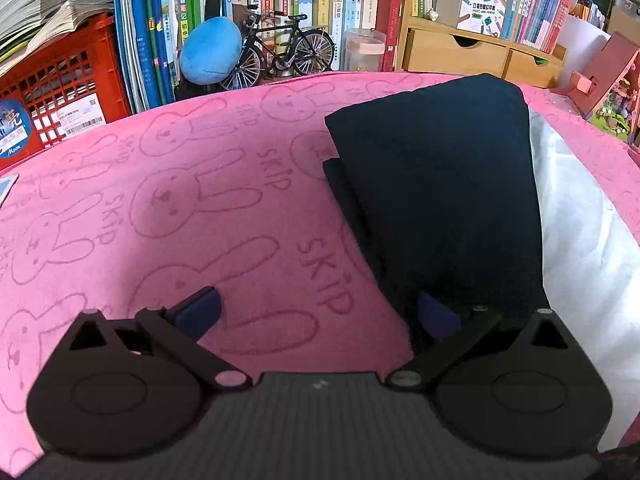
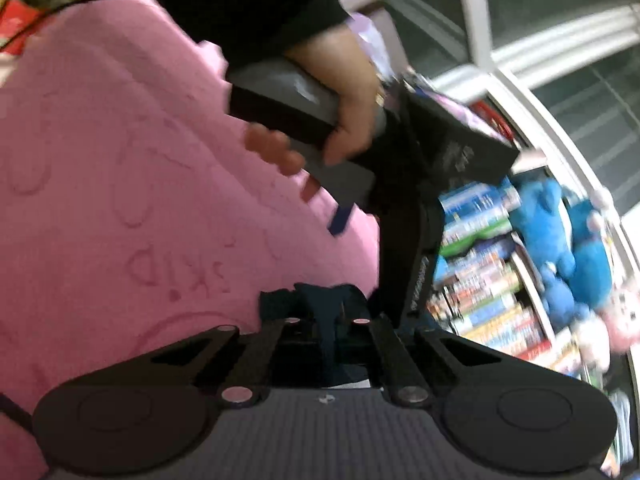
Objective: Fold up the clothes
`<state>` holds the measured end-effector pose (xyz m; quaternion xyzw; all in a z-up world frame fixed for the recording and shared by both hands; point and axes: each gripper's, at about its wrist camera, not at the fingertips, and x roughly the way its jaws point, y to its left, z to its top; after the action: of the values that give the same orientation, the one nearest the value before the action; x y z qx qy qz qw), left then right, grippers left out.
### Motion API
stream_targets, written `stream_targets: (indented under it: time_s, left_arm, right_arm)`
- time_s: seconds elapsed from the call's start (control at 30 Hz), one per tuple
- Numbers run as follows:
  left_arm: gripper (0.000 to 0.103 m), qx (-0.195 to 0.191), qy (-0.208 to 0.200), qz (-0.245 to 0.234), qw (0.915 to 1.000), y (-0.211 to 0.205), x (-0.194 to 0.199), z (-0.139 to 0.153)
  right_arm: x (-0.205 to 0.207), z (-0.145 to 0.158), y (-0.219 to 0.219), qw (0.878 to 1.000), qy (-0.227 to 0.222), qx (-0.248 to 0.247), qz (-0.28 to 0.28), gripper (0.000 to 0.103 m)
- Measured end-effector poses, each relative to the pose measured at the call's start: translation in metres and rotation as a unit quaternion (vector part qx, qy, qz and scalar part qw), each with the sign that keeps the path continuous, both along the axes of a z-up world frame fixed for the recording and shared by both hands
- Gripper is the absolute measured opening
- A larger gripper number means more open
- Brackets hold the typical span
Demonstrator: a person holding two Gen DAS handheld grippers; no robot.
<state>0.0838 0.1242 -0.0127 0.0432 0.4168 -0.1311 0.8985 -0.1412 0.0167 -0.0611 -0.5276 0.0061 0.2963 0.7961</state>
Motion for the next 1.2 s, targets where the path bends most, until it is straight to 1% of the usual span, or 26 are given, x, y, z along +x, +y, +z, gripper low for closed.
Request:
stream_targets:
  time_s: [0.13,0.23,0.27,0.3,0.4,0.47,0.53,0.63,0.7,0.77,0.87,1.1,1.2]
  left_arm:
    - [0.103,0.001,-0.004,0.001,1.0,0.0,-0.002,-0.001]
    - [0.103,0.002,-0.007,0.004,1.0,-0.001,-0.003,-0.002]
    - [0.103,0.002,-0.007,0.004,1.0,-0.001,-0.003,-0.002]
    - [0.103,0.002,-0.006,0.004,1.0,-0.001,-0.002,-0.002]
    - [0.103,0.002,-0.005,0.003,1.0,-0.001,-0.002,-0.002]
    - [0.103,0.002,-0.004,0.003,1.0,-0.001,-0.001,-0.002]
    - [0.103,0.002,-0.004,0.003,1.0,-0.001,-0.001,-0.002]
    - [0.103,0.003,-0.004,0.003,1.0,-0.001,-0.001,-0.002]
    - [0.103,0.004,-0.004,0.003,1.0,-0.001,-0.001,-0.002]
    - [0.103,0.004,-0.004,0.003,1.0,-0.001,-0.001,-0.002]
    - [0.103,0.004,-0.006,0.003,1.0,-0.002,-0.001,-0.003]
    - [0.103,0.004,-0.011,0.006,0.9999,-0.003,-0.001,-0.005]
    - [0.103,0.004,-0.014,0.007,0.9999,-0.003,-0.001,-0.006]
  right_arm:
    - [-0.009,0.0,-0.003,1.0,-0.015,-0.013,0.014,0.006]
    - [-0.011,0.002,-0.002,1.0,-0.024,-0.005,0.001,0.01]
    - [-0.01,0.003,-0.001,1.0,-0.022,-0.002,-0.003,0.013]
    - [-0.008,0.005,0.001,1.0,-0.02,0.002,-0.008,0.02]
    - [0.0,0.009,0.005,1.0,-0.021,0.008,-0.014,0.033]
    - [0.01,0.013,0.007,0.999,-0.011,0.019,-0.023,0.036]
    - [0.02,0.016,0.007,0.999,0.014,0.03,-0.033,0.036]
    - [0.029,0.015,0.007,0.997,0.048,0.04,-0.036,0.025]
    - [0.028,0.013,0.008,0.997,0.055,0.039,-0.035,0.015]
    - [0.027,0.012,0.009,0.997,0.06,0.032,-0.033,0.013]
    - [0.022,0.013,0.005,0.997,0.063,0.028,-0.017,0.011]
    - [0.004,0.013,0.0,0.996,0.075,0.042,-0.004,0.01]
    - [-0.002,0.013,0.002,0.997,0.071,0.04,0.001,0.009]
